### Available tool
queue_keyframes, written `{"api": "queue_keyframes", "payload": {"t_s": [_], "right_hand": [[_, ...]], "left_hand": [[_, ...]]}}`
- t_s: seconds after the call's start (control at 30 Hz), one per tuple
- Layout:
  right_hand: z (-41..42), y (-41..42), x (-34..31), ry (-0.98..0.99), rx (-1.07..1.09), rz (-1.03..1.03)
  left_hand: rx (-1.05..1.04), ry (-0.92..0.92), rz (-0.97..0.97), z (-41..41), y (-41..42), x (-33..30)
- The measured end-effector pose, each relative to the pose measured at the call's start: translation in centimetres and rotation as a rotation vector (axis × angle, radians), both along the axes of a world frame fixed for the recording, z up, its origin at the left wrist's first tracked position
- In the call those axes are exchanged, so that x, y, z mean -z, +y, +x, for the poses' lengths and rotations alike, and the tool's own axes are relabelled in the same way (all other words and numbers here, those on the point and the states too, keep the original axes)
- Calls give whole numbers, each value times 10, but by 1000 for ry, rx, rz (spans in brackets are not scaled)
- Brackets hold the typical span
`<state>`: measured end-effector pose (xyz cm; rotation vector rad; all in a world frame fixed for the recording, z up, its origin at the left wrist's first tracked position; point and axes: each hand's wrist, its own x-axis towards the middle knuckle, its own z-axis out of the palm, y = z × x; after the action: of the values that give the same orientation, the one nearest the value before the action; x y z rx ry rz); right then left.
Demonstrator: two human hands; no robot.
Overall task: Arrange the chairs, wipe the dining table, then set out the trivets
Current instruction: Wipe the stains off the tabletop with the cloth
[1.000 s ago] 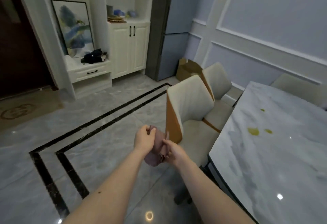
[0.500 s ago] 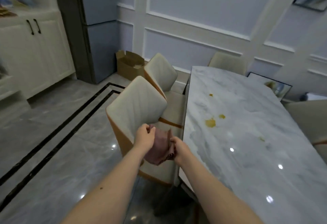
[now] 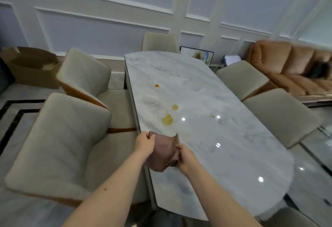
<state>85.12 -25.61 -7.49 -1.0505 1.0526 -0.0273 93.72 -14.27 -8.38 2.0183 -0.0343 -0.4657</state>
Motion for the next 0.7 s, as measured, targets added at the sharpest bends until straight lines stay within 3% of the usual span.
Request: {"api": "queue_keyframes", "payload": {"t_s": [0.2, 0.37, 0.47, 0.6, 0.7], "right_hand": [[12, -62, -3, -2, 135, -91], [37, -101, -10, -188, 150, -610], [51, -107, -1, -167, -13, -893], [68, -102, 51, 60, -399, -1001], [78, -96, 82, 170, -398, -1144]], "left_hand": [[63, 38, 0, 23, -61, 20], [196, -4, -101, 58, -109, 22], [171, -38, -49, 80, -113, 34], [171, -122, 92, 101, -98, 63], [209, -279, 252, 121, -88, 86]]}}
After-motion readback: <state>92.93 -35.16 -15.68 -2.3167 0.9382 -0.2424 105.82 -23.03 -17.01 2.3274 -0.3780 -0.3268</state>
